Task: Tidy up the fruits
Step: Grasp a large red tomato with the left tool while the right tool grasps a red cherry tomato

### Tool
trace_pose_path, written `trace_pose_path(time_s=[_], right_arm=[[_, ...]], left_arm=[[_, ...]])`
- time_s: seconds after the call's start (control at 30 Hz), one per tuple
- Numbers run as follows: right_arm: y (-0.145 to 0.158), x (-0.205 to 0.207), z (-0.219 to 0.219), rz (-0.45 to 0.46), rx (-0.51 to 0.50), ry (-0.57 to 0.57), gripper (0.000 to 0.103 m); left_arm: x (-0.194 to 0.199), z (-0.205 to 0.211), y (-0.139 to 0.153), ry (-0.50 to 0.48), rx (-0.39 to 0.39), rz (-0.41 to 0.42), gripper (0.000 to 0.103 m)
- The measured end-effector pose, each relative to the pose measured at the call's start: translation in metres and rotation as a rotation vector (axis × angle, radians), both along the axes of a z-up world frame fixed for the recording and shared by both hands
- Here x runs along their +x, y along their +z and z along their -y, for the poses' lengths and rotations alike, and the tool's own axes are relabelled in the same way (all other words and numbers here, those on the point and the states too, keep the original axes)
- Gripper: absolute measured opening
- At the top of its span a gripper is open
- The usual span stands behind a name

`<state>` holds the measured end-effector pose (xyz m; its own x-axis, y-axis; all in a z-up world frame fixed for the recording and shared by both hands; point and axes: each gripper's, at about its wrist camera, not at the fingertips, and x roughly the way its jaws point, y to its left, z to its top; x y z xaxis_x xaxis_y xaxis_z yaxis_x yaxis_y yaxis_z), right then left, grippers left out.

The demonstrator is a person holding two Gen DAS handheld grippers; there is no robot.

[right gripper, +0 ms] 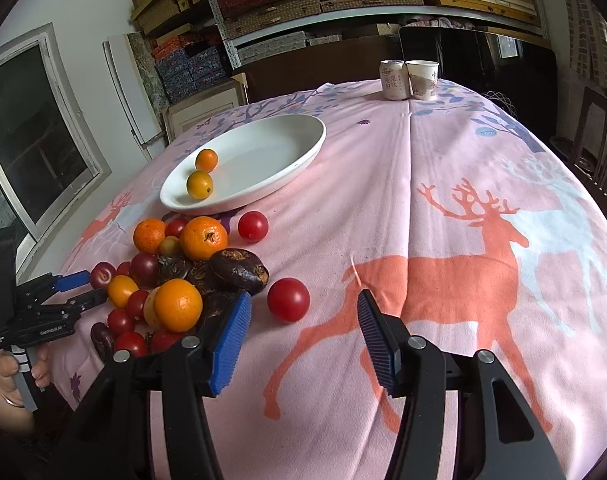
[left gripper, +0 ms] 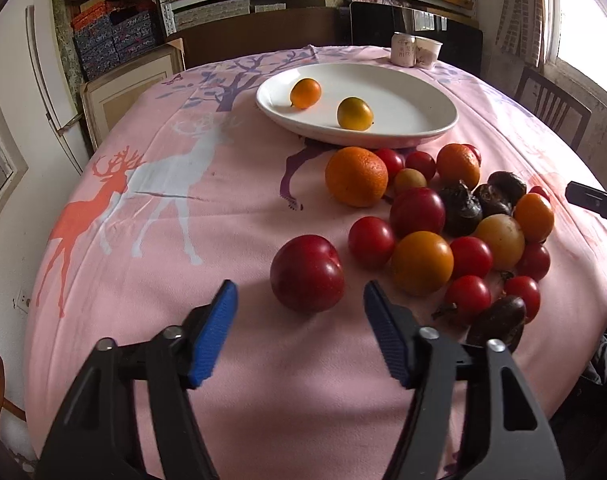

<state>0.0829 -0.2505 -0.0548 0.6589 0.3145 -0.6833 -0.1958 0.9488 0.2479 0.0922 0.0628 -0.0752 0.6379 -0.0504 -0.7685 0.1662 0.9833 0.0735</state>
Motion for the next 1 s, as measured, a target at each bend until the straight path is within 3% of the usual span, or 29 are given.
trace_pose_path(time_s=[0.03,0.17,0.37,0.47,0.57,0.67,0.9,1.0], right_arm=[[0.0,-0.003,-0.003,0.004,-0.009,0.006,0.056],[-0.001,-0.007,-0.013,0.018,-0.075,0.031,0.056],[-0.007,0.003,-0.022,-0.003,-0.109,0.059,0.055],[-0.012,0.015,-0.026,-0.04,-0.119,0.058,0.043],[-0.019,0.026,-0.026,-0.092,-0.096,0.048,0.039],[-0.024,0.03,-0.027,-0.113,-0.069,0.056,0.028],[-0.017,0.027,-0.014,-0.094,0.015,0.024,0.028],[-0.005,0.026,-0.014,-0.074,0.049,0.053,0.028]], left_arm=[[0.004,0.001,-0.002,-0.009,-0.013,-0.011,0.039],[0.005,0.01,-0.005,-0.012,0.016,0.055,0.038],[-0.001,-0.002,0.007,0.011,-0.08,0.115,0.038],[0.0,-0.001,0.007,0.011,-0.075,0.117,0.038],[0.0,0.001,0.006,0.008,-0.062,0.124,0.038],[0.0,-0.001,0.007,0.015,-0.073,0.123,0.038],[-0.002,-0.004,0.009,0.022,-0.09,0.135,0.038],[0.008,-0.002,0.012,0.002,-0.131,0.087,0.038]])
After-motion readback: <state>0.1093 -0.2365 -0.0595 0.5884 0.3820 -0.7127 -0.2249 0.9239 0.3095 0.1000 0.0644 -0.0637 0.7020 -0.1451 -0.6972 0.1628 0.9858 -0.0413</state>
